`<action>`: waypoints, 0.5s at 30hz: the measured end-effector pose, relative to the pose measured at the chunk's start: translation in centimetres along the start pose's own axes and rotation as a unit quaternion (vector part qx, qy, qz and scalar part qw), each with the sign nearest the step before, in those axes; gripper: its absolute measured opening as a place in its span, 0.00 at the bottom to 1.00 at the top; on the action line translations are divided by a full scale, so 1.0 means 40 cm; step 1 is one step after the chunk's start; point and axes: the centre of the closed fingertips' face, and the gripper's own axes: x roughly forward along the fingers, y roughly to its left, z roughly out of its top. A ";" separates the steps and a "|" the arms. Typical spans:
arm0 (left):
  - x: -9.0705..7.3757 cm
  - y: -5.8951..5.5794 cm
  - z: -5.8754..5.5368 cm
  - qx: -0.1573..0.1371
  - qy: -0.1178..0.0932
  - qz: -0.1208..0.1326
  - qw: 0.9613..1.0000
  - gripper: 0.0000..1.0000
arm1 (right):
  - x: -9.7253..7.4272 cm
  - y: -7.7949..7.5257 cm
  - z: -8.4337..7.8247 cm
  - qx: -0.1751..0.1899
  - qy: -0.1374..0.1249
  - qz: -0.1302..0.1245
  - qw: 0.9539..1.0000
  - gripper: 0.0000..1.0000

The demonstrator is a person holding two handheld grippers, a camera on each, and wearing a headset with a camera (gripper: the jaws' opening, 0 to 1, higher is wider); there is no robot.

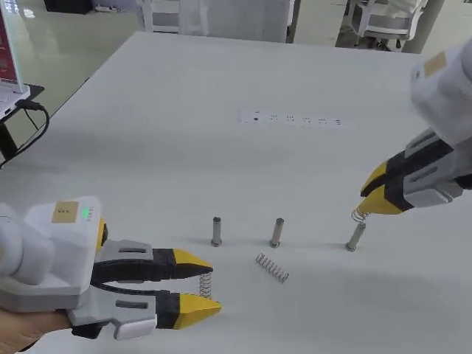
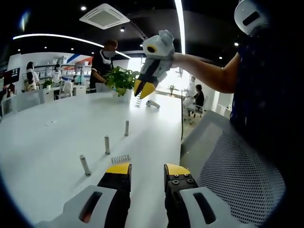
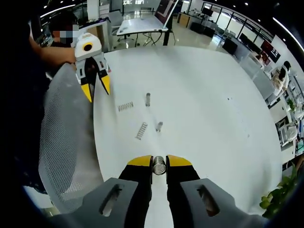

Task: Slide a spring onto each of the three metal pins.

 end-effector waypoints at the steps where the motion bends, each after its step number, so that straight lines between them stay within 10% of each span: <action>1: 0.000 0.001 -0.001 0.000 0.000 0.001 1.000 0.21 | 0.003 -0.011 -0.009 0.001 0.007 -0.003 1.000 0.08; 15: -0.013 0.033 -0.017 -0.016 -0.002 0.031 0.999 0.35 | 0.033 -0.081 -0.053 0.020 0.032 -0.013 0.999 0.08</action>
